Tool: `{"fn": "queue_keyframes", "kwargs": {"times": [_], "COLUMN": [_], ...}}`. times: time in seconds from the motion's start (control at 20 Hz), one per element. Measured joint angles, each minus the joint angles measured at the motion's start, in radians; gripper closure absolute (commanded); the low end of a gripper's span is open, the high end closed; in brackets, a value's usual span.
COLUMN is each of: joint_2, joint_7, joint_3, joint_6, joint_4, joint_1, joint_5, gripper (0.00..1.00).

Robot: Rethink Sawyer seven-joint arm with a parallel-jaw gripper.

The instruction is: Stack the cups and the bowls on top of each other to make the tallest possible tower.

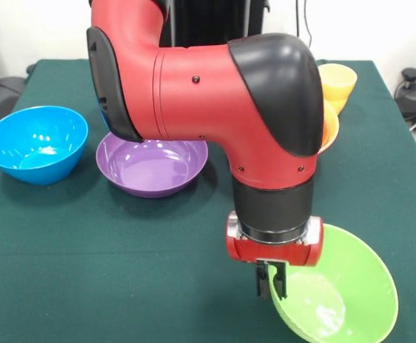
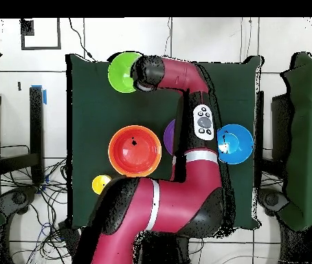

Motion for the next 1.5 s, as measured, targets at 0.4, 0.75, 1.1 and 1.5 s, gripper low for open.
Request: {"fn": "queue_keyframes", "kwargs": {"times": [0.4,0.75,1.1,1.5], "joint_2": [-0.069,-0.116,-0.152,-0.246], "joint_7": [0.0,0.0,0.0,0.0], "joint_3": [-0.017,-0.032,-0.032,-0.03], "joint_6": [0.0,0.052,0.096,0.119], "joint_4": [0.087,0.109,0.118,0.246], "joint_1": [0.012,0.021,0.021,0.005], "joint_5": [-0.001,-0.003,-0.006,-0.005], "gripper": [1.0,1.0,1.0,1.0]}}
